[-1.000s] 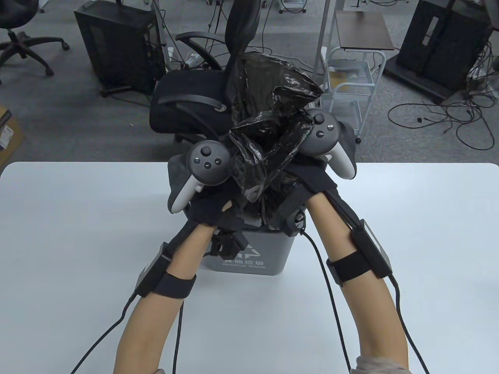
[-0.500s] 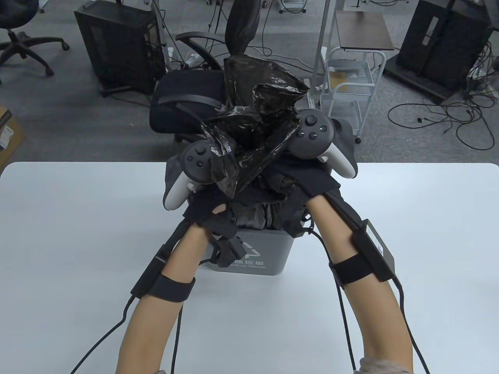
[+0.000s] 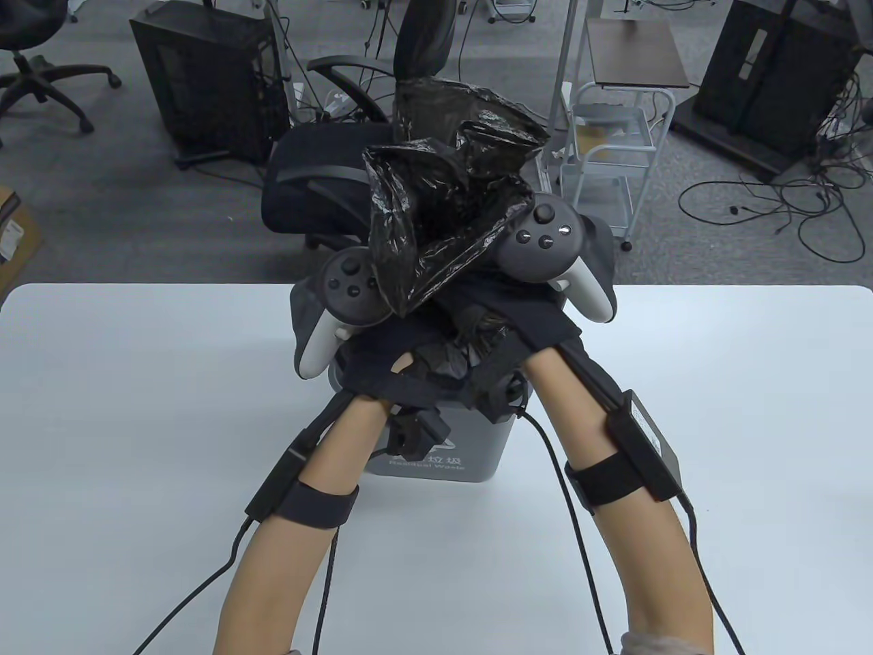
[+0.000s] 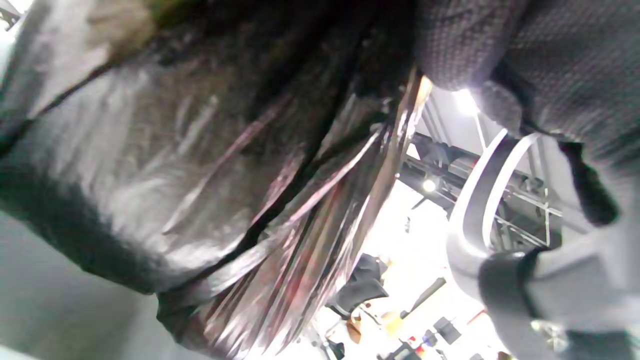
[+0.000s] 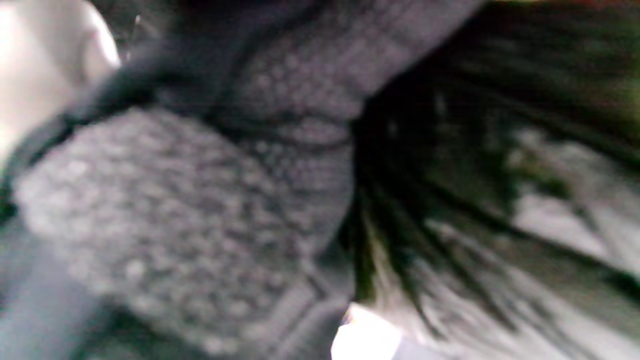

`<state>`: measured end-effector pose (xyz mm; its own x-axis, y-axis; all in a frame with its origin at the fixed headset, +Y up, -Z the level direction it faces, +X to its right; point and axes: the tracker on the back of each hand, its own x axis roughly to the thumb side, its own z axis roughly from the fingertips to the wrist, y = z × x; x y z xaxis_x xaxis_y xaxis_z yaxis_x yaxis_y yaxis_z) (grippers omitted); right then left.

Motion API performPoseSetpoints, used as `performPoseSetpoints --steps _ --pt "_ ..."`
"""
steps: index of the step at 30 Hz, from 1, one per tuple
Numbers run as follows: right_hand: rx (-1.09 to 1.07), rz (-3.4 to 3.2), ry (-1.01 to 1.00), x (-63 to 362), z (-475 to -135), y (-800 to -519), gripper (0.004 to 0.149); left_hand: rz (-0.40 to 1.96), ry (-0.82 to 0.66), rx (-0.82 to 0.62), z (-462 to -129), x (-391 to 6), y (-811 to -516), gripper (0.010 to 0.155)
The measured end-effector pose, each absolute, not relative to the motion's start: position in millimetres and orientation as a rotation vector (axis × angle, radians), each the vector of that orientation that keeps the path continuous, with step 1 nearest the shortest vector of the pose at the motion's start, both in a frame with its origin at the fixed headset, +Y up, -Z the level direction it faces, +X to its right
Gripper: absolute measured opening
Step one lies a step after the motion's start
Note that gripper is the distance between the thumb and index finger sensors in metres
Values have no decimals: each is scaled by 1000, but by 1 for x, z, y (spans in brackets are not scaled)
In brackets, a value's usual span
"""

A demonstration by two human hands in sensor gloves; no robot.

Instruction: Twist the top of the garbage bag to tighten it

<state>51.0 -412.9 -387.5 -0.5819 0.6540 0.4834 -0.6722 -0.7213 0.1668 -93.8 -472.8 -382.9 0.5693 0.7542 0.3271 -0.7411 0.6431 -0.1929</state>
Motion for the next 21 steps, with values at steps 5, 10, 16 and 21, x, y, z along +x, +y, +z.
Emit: performPoseSetpoints --steps 5,10,16,21 --pt "683 2190 -9 56 -391 -416 50 837 -404 -33 -382 -95 -472 36" --pt "713 2197 -68 60 -385 -411 49 798 -423 -13 -378 -98 -472 34" --pt "780 2170 -101 61 -370 -398 48 828 -488 -2 -365 -103 -466 35" --pt "825 2188 -114 62 -358 -391 48 856 -564 -23 -354 -108 -460 35"
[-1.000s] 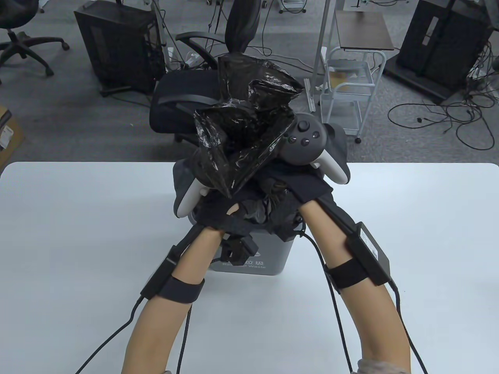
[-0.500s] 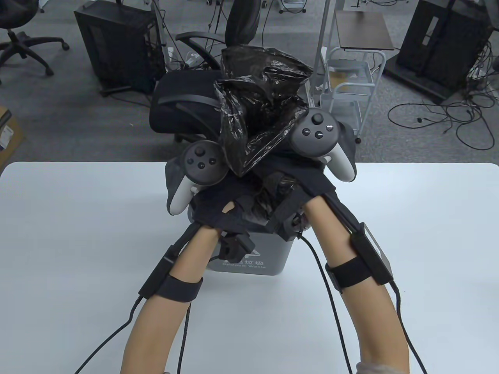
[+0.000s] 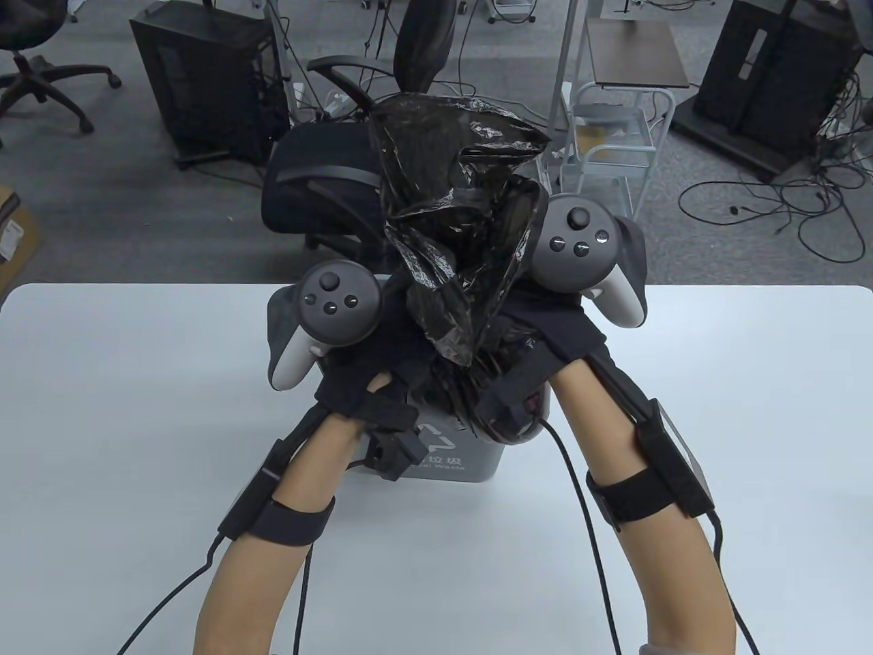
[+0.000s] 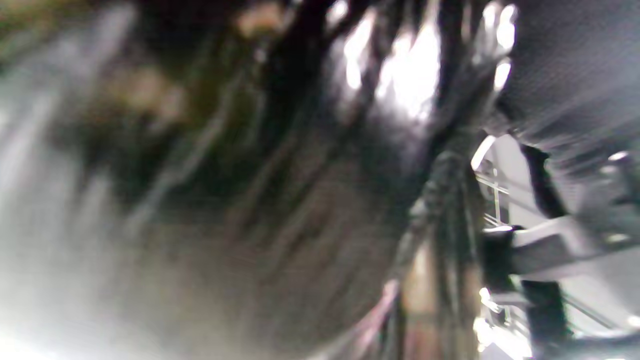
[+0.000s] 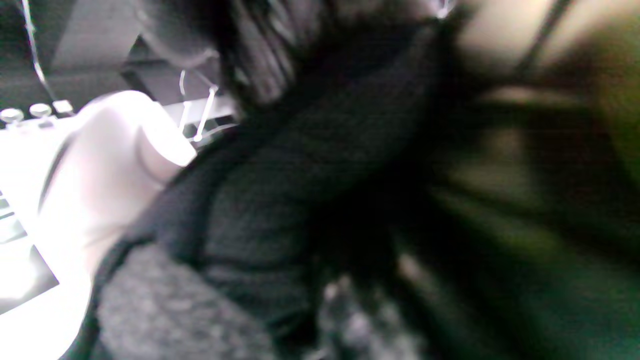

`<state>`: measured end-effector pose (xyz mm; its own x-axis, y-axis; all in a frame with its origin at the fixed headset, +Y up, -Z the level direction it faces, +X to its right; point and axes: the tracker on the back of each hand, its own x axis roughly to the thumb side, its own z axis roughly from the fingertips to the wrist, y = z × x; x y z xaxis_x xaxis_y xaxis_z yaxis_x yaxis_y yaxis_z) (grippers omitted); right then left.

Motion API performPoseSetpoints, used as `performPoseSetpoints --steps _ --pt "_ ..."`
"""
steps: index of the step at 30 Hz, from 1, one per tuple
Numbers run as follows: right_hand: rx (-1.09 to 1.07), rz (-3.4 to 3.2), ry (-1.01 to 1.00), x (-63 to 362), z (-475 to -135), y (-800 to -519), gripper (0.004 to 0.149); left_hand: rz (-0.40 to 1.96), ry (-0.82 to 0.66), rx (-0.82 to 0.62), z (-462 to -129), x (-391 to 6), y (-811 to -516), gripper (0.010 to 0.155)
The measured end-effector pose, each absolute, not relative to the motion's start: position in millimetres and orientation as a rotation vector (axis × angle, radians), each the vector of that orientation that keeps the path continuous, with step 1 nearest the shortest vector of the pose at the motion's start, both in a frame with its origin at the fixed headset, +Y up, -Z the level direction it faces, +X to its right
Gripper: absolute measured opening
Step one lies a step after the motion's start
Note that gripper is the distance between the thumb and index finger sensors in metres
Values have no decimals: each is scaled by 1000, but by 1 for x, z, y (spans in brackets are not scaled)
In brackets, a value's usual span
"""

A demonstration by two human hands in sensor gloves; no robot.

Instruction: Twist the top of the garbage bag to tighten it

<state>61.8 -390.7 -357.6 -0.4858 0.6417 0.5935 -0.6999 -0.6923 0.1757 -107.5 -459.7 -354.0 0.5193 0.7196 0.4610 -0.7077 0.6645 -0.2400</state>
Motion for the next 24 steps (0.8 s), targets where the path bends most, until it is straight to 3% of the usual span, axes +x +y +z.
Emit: performPoseSetpoints --steps 4,8,13,19,24 --pt "891 2227 -91 62 -343 -392 48 846 -643 -52 -339 -113 -463 35" --pt "963 2223 -21 59 -327 -411 48 825 -692 -90 -319 -121 -483 35" --pt "1011 2201 36 49 -310 -455 47 867 -718 -175 -300 -129 -531 35" --pt "1020 2147 139 37 -301 -513 46 1010 -773 -403 -293 -134 -597 35" --pt "1027 2111 195 24 -304 -546 45 1112 -793 -543 -291 -133 -634 36"
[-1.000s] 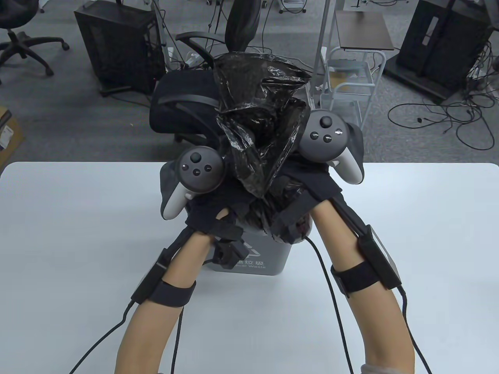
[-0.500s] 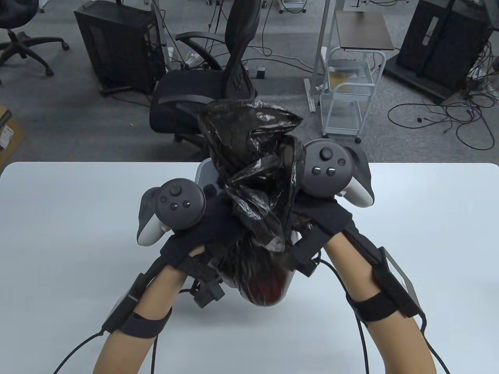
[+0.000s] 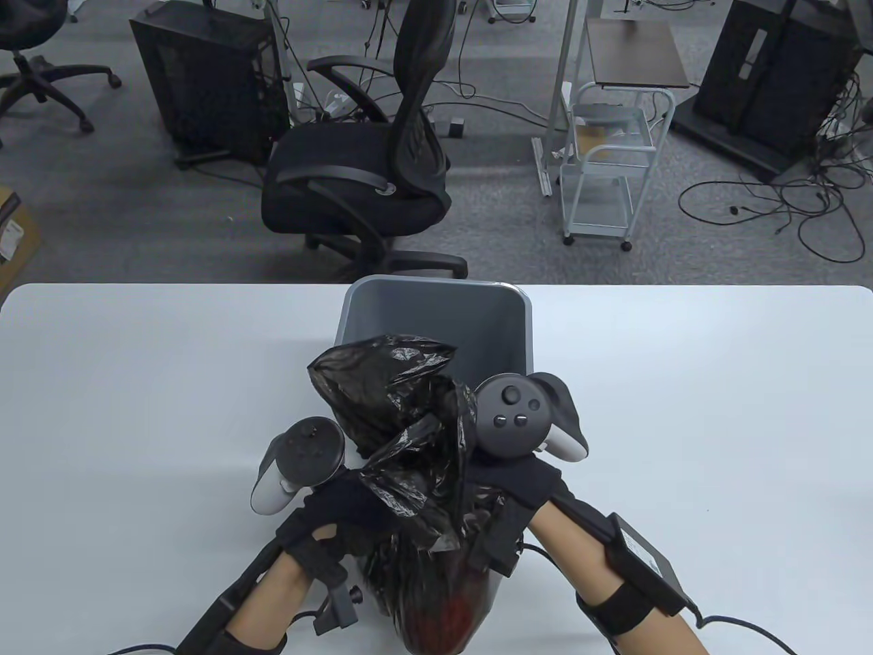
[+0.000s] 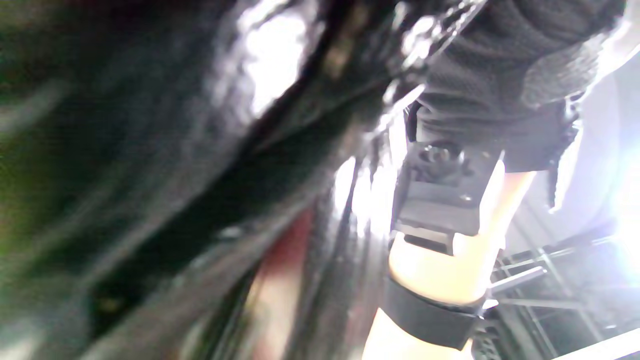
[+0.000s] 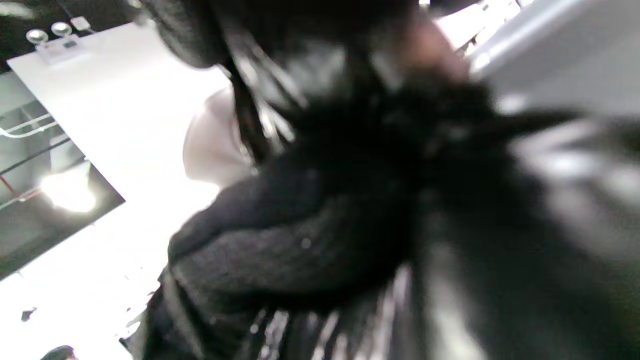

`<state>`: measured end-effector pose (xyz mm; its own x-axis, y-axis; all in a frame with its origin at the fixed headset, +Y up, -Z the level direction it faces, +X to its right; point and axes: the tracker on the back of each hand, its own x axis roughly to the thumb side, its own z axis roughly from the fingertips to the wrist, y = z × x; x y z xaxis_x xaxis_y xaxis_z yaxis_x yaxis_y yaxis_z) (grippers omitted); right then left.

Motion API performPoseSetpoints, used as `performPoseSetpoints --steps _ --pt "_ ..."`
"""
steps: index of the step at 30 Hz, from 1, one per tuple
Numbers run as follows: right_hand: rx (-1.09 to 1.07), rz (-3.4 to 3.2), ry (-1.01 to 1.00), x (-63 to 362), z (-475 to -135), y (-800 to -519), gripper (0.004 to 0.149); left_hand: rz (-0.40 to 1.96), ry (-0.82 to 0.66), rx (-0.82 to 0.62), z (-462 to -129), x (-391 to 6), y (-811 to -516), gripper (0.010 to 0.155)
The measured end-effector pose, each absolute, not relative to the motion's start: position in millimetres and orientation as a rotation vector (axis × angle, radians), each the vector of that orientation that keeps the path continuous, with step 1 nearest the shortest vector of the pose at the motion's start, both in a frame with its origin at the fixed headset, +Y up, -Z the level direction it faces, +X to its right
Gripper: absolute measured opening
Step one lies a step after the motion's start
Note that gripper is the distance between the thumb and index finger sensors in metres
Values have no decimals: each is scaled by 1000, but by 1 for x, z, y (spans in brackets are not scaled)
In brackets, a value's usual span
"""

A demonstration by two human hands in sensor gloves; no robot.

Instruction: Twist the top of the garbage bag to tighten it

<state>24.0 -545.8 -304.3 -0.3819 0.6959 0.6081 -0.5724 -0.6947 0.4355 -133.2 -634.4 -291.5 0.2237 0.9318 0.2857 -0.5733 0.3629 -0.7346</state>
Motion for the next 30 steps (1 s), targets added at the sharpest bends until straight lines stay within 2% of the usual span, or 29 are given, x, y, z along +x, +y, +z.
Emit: performPoseSetpoints --steps 2,4,5,7,9,11,14,17,22,27,30 --pt "1032 2079 212 19 -308 -556 44 1111 -822 -589 -291 -132 -638 39" --pt "1008 2034 229 17 -311 -561 44 1107 -805 -578 -291 -134 -639 45" --pt "1003 2015 243 17 -313 -564 44 1099 -815 -577 -292 -135 -640 52" --pt "990 2002 259 16 -316 -567 45 1094 -790 -575 -293 -137 -641 76" --pt "984 2022 250 14 -319 -568 45 1090 -786 -571 -295 -136 -642 85" --pt "972 2085 236 14 -321 -569 45 1115 -759 -591 -296 -136 -646 81" --pt "945 2107 235 11 -321 -572 47 1194 -694 -616 -298 -134 -649 60" --pt "948 2156 233 9 -318 -574 49 1194 -693 -603 -295 -132 -648 39" --pt "853 2028 387 23 -311 -581 55 1151 -771 -600 -287 -134 -641 37" --pt "752 1932 440 47 -305 -600 60 1180 -828 -627 -282 -137 -636 37" --pt "776 1789 510 60 -300 -613 73 1198 -844 -655 -279 -136 -638 38"
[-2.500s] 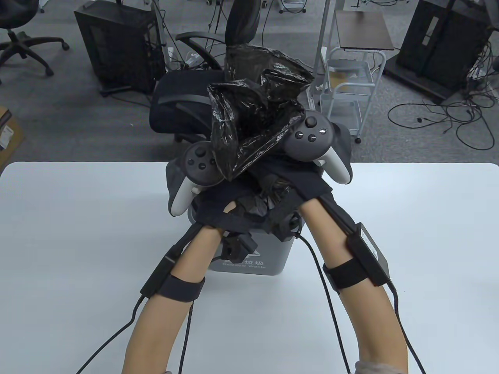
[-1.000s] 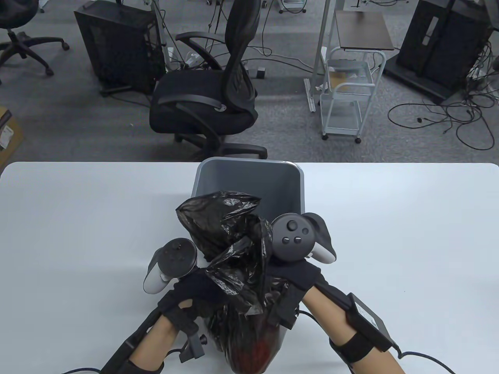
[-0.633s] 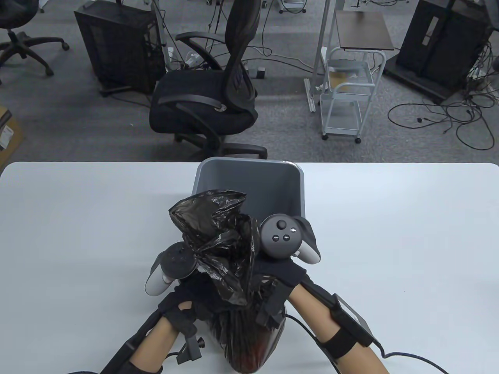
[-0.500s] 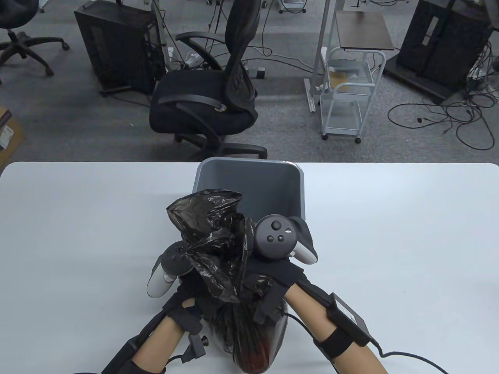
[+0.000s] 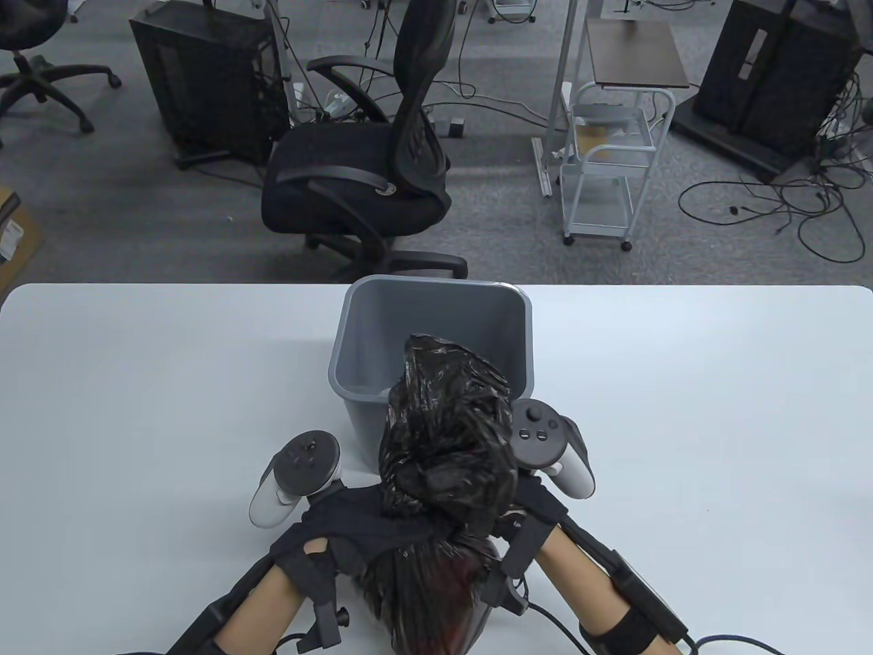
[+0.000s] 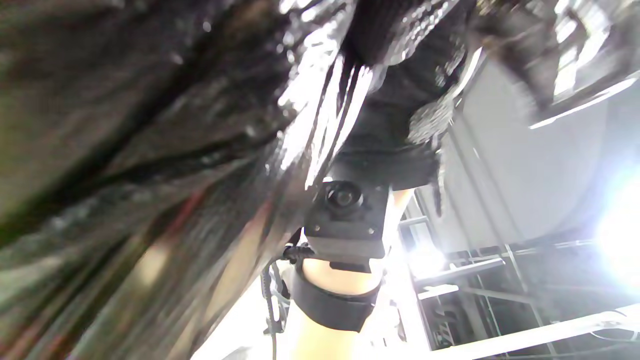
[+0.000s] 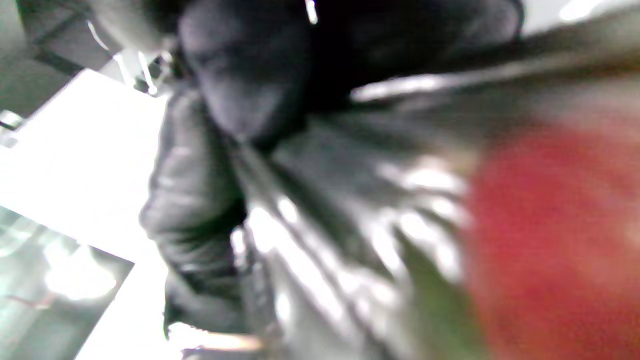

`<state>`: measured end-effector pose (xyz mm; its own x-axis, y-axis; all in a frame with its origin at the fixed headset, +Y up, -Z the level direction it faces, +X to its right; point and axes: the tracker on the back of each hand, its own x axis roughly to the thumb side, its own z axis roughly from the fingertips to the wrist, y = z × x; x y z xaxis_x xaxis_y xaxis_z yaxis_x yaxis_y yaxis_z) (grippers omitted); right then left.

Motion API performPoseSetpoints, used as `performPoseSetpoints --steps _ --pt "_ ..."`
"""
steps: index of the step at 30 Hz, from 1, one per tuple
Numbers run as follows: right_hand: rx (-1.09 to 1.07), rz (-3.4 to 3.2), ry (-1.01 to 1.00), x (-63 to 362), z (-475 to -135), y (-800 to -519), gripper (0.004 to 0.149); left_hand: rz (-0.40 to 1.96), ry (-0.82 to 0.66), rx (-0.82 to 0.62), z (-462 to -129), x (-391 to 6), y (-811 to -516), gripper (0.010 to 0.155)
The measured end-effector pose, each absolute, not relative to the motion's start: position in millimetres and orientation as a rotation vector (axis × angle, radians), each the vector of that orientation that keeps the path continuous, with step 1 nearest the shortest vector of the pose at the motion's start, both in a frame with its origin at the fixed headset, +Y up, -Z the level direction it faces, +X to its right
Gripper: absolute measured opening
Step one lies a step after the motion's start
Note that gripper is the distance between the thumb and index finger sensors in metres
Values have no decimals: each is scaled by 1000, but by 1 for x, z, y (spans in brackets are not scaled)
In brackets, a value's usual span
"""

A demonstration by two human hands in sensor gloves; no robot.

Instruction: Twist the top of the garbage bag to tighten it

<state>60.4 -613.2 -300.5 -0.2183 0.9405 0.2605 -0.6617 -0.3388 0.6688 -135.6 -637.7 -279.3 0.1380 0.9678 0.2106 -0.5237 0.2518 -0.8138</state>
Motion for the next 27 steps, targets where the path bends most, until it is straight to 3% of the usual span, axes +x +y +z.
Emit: performPoseSetpoints --steps 5,14,21,27 --pt "781 1736 422 89 -292 -629 82 1264 -825 -675 -280 -139 -641 40" --pt "689 1870 107 131 -255 -647 81 1278 -706 -590 -276 -153 -635 41" --pt "693 2015 79 123 -237 -674 81 1025 -550 -365 -262 -153 -626 40" --pt "735 2214 73 107 -224 -688 92 1031 -514 -360 -259 -152 -630 41"
